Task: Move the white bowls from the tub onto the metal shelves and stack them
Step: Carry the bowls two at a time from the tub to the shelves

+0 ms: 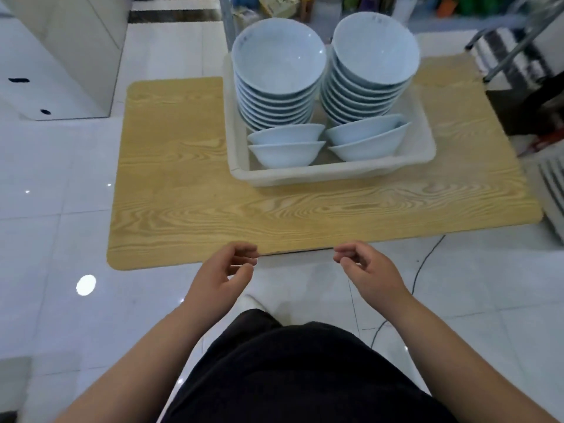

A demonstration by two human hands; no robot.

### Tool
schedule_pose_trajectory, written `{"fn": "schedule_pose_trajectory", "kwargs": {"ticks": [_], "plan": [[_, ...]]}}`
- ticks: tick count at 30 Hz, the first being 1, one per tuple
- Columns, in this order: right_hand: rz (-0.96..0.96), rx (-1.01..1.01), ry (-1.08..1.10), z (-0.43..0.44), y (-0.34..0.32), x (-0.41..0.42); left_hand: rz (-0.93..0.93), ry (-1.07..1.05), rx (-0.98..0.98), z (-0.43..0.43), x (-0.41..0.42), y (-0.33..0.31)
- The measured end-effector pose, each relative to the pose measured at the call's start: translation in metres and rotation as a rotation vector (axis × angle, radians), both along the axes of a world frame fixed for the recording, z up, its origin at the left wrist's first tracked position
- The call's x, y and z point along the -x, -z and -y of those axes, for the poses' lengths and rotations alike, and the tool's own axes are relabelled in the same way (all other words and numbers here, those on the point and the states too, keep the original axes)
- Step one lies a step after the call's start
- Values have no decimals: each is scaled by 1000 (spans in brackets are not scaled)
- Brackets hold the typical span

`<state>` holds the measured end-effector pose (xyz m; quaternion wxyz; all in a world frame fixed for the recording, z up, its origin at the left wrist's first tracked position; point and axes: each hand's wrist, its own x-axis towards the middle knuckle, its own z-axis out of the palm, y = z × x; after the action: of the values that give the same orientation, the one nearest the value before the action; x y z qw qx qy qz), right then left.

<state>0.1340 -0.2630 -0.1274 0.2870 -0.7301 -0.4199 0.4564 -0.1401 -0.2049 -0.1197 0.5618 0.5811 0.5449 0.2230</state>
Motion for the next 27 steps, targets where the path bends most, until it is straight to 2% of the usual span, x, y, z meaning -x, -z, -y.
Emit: {"fn": "schedule_pose_trajectory", "kwargs": {"ticks": [4, 8, 12, 15, 18, 21, 23, 25, 27], "plan": [[12, 0, 56, -28, -3, -23, 19, 102, -103, -66, -33, -11], [18, -89, 109, -69, -8, -55, -4, 126, -207, -117, -73, -22], [105, -189, 25, -122, -9, -98, -97, 101, -313, -153, -113, -25], [229, -282, -94, -171, -11, -135, -288, 71, -456, -179, -139, -26], [495, -485, -252, -224, -13, -169, -481, 55, -687, -207, -158, -25], [743, -640, -380, -275, -18, -191, -665, 65, -764, -241, -170, -22], [856, -570, -487, -304, -22, -199, -805, 119, -714, -262, -178, -21], [951, -410, -609, -325, -22, -202, -956, 183, -624, -280, -183, -17], [995, -307, -676, -337, -17, -204, -1075, 256, -556, -293, -182, -12]]}}
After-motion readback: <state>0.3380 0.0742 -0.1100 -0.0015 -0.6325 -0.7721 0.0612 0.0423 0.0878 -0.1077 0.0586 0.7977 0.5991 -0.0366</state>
